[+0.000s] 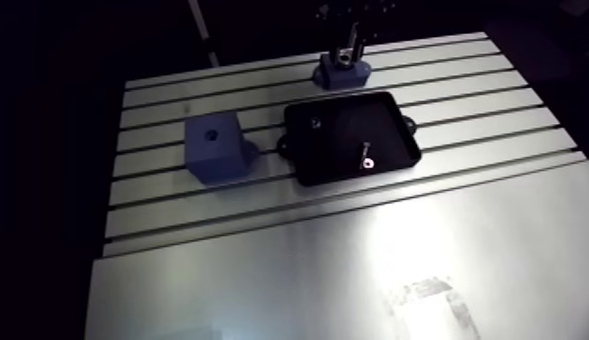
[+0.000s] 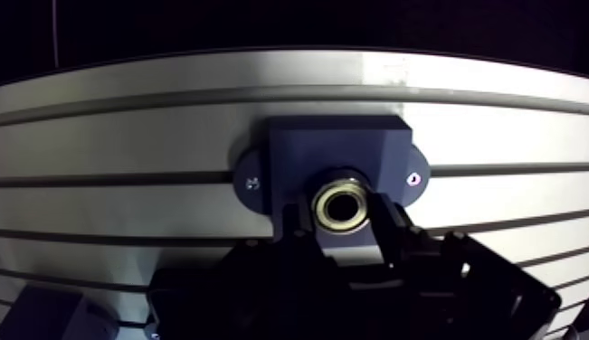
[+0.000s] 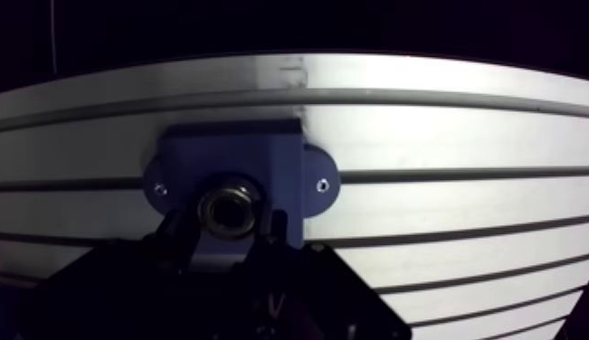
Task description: Pick up the bearing and press it into the housing until flush.
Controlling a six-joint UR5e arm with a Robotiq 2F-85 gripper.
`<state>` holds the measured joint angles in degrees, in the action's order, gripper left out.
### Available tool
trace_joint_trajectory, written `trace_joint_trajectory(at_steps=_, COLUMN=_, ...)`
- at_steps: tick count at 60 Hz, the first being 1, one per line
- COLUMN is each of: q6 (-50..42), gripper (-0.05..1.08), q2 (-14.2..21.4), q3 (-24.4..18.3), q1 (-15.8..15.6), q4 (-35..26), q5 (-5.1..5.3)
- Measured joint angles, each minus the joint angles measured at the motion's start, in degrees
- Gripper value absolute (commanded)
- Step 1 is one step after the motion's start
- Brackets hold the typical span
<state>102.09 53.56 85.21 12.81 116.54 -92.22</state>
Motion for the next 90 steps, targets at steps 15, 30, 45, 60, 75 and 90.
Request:
trace_joint_trajectory(at_steps=15, q6=0.0, gripper=0.73, q2=-0.19, q3=0.0, q1=0.01, q4=-0.02, q5=-0.01)
trace_joint_trajectory(at_steps=30, q6=0.0, gripper=0.74, q2=-0.24, q3=0.0, q1=0.01, q4=0.03, q5=-0.01)
trace_joint_trajectory(at_steps=45, q6=0.0, gripper=0.74, q2=-0.25, q3=0.0, q1=0.02, q4=0.1, q5=-0.01)
trace_joint_trajectory(at_steps=60, q6=-0.03, gripper=0.74, q2=-0.3, q3=0.03, q1=0.02, q4=0.13, q5=-0.02)
trace_joint_trajectory(at_steps=75, q6=-0.05, gripper=0.74, q2=-0.33, q3=0.07, q1=0.02, q4=0.14, q5=-0.01)
trace_joint_trajectory(at_steps=90, q6=-0.04, gripper=0.49, q2=-0.31, q3=0.16, q1=0.02, q4=0.19, q5=-0.01)
